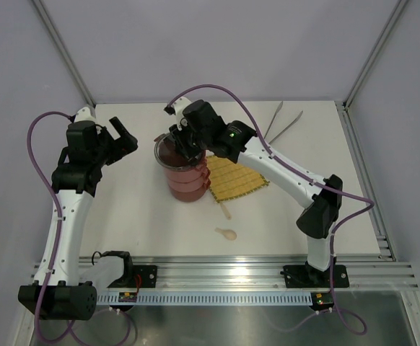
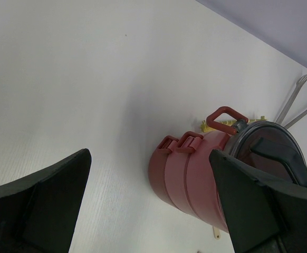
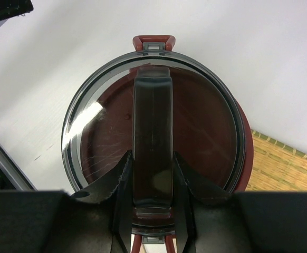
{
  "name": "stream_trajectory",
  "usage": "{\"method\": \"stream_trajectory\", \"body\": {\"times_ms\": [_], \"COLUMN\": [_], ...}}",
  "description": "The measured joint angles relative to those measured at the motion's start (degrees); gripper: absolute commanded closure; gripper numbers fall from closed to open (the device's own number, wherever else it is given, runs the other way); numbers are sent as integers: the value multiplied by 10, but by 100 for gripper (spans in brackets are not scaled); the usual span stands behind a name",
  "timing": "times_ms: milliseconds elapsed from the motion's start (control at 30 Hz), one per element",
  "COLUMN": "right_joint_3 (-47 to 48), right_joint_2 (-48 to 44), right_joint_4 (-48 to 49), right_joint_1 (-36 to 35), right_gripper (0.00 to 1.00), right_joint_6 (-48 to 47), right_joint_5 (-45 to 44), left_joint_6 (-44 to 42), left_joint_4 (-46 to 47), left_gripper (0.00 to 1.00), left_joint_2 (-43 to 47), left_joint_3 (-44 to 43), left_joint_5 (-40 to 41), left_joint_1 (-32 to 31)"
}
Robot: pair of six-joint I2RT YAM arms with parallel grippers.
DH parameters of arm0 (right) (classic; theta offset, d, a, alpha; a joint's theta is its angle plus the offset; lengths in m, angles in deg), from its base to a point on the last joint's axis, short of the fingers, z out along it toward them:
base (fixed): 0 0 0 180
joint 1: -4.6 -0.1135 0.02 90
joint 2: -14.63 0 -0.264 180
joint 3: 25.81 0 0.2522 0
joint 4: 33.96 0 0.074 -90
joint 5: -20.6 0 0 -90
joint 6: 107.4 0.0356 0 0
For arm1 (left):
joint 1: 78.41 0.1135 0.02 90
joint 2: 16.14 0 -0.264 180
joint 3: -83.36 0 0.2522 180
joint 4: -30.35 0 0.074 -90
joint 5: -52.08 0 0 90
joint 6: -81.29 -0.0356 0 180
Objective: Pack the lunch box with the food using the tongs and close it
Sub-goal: Close the box lid on the packing box.
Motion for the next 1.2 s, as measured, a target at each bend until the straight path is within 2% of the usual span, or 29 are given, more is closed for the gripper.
{"method": "stream_trajectory", "body": {"times_ms": [267, 700, 933, 1200], "right_joint_3": [-23, 28, 23, 16], "right_joint_2": [-12, 5, 6, 4], "right_joint_4": [21, -49, -39, -29], "right_joint_1": [16, 16, 17, 30], "right_gripper": [100, 100, 100, 100], "right_joint_6": [-42, -74, -94, -118], "right_joint_5": [58, 60, 65, 110], "left_joint_6": [0, -1, -2, -2], "left_joint_4": [0, 0, 0, 0], "left_gripper": [1, 1, 1, 1], "left_joint_2": [0, 0, -1, -2], "left_joint_3": [0, 0, 0, 0], "left_joint_5": [0, 0, 0, 0], "left_joint_1": [0, 0, 0, 0]}}
